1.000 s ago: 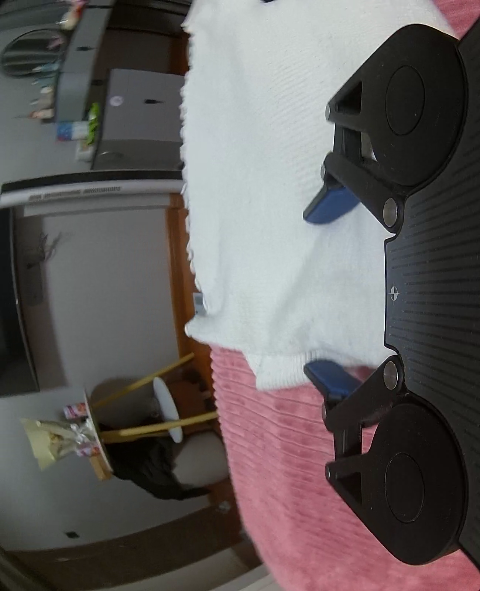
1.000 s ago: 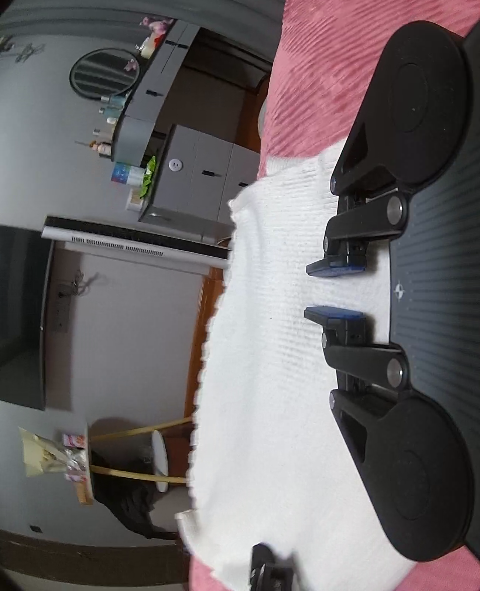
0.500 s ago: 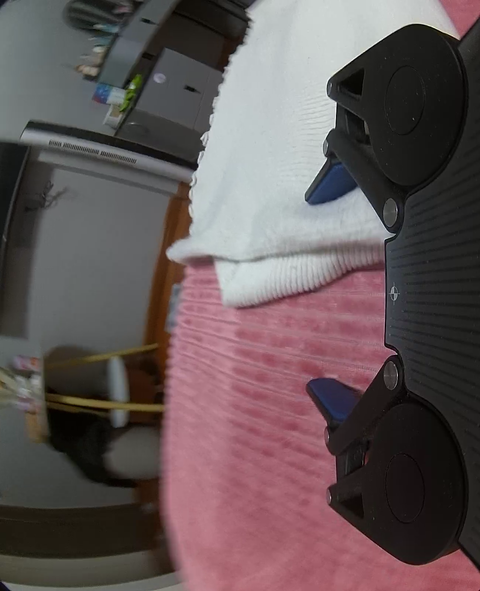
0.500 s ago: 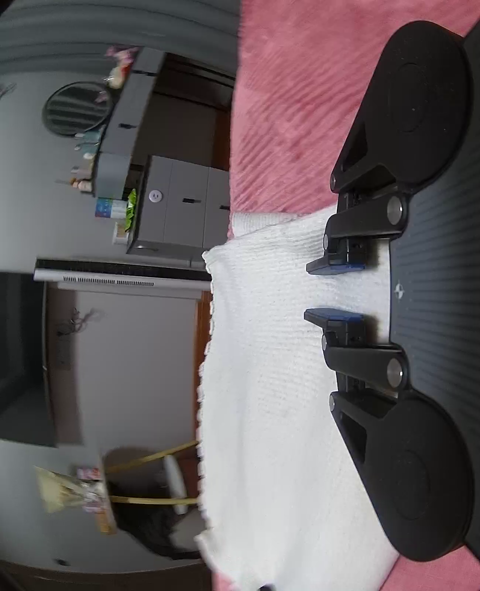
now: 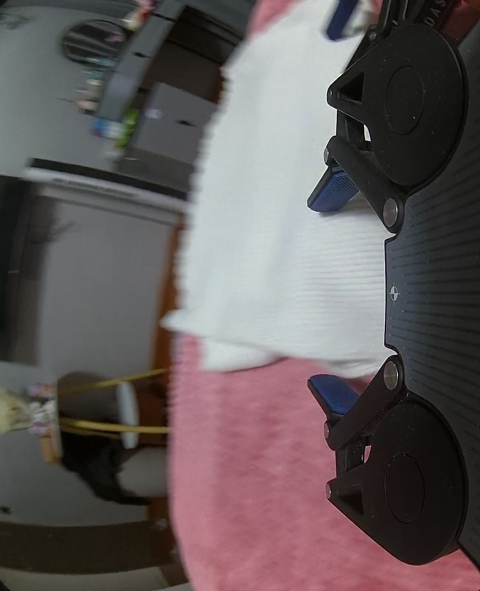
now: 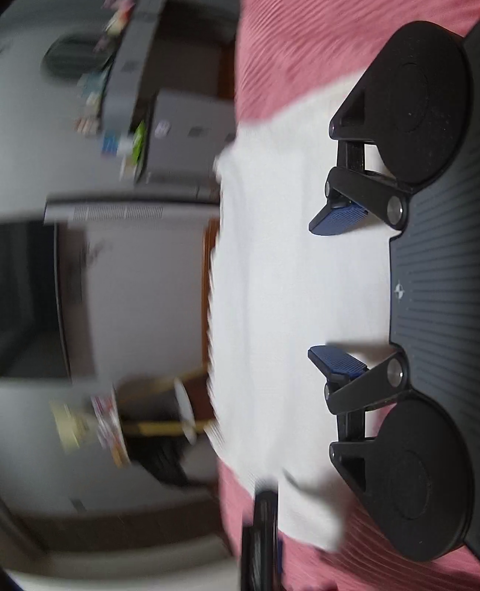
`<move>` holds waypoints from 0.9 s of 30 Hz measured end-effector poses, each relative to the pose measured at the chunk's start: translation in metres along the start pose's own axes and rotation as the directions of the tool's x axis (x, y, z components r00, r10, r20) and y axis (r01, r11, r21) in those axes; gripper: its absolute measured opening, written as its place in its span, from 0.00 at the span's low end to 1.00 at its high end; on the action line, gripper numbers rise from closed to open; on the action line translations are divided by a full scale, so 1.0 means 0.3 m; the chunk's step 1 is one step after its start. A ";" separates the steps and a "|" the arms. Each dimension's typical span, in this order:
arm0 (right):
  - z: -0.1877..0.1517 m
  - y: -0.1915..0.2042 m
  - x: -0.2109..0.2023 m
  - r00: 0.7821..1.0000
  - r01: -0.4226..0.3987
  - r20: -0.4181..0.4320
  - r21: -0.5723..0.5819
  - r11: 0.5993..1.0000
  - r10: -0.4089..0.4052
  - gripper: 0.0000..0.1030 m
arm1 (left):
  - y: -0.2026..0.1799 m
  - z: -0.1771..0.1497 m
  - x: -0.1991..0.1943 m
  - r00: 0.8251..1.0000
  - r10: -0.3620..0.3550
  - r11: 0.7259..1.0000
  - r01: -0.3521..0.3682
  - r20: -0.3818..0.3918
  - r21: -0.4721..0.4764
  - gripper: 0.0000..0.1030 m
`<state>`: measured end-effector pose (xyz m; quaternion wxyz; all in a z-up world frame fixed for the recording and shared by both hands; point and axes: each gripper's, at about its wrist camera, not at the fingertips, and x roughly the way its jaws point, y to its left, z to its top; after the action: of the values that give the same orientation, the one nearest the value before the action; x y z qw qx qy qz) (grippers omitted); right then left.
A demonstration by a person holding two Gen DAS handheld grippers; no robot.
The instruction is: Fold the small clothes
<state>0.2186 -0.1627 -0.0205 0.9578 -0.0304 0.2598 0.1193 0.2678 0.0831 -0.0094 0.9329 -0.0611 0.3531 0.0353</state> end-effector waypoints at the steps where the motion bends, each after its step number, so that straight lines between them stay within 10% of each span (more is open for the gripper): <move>1: -0.010 0.019 0.009 1.000 0.015 -0.005 -0.050 0.999 -0.015 0.62 | 0.000 -0.010 0.031 0.999 0.020 0.999 -0.019 -0.045 0.028 0.96; 10: -0.065 -0.242 -0.006 0.996 0.068 -0.067 0.180 0.981 -0.057 0.54 | 0.140 -0.011 0.025 0.999 0.008 1.000 -0.009 -0.048 -0.022 0.96; 12: -0.072 -0.265 -0.021 0.990 0.130 -0.076 0.184 0.974 -0.117 0.21 | 0.173 -0.009 0.006 0.999 0.012 0.999 -0.014 -0.044 -0.040 0.96; 16: -0.084 -0.343 -0.042 0.985 0.161 -0.100 0.243 0.957 -0.140 0.01 | 0.215 -0.015 -0.040 0.999 0.038 0.999 -0.039 -0.033 -0.015 0.96; 22: -0.059 -0.323 -0.071 0.957 0.281 -0.125 0.169 0.945 -0.262 0.00 | 0.250 0.011 -0.089 0.989 0.149 0.989 -0.149 -0.014 0.013 0.96; 25: -0.052 -0.299 -0.085 0.923 0.376 -0.130 0.096 0.921 -0.363 0.06 | 0.245 0.044 -0.119 0.943 0.333 0.943 -0.333 0.023 0.018 0.96; 27: -0.053 -0.325 -0.106 0.934 0.352 -0.122 0.157 0.923 -0.336 0.07 | 0.288 0.059 -0.144 0.983 0.182 0.980 -0.180 0.020 -0.084 0.96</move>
<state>0.2080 -0.2659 -0.0186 0.9495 0.0038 0.3044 -0.0757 0.2378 0.1702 0.0248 0.9273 -0.0666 0.3427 0.1353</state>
